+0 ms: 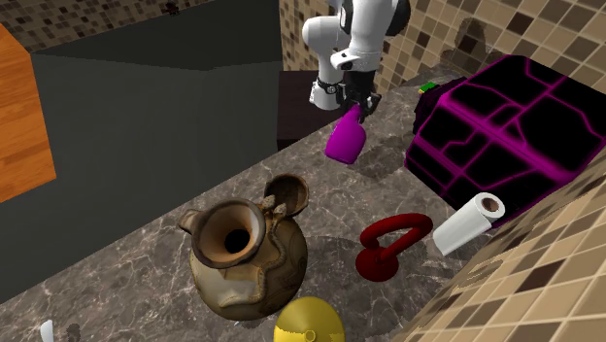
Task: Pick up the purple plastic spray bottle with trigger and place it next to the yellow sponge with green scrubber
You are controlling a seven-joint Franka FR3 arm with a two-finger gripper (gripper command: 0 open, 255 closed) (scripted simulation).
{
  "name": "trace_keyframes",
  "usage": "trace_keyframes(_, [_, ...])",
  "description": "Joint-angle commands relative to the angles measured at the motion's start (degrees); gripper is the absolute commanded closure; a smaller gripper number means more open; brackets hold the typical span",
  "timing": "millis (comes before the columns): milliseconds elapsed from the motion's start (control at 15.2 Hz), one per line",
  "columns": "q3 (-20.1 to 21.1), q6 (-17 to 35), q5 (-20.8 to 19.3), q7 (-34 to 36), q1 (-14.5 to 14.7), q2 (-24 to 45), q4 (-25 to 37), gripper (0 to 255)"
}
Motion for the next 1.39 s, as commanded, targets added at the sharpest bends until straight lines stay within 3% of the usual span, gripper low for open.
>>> trace_keyframes(0, [2.53, -1.14, 1.22, 3.17, 1.66, -2.28, -1.16, 255])
trace_keyframes(660, [15.22, -5.19, 8.38, 18.38, 10.77, -8.05, -2.96, 255])
trace_keyframes(1320, [29.02, -7.27, 13.94, 34.24, 16.90, -4.75, 2.99, 255])
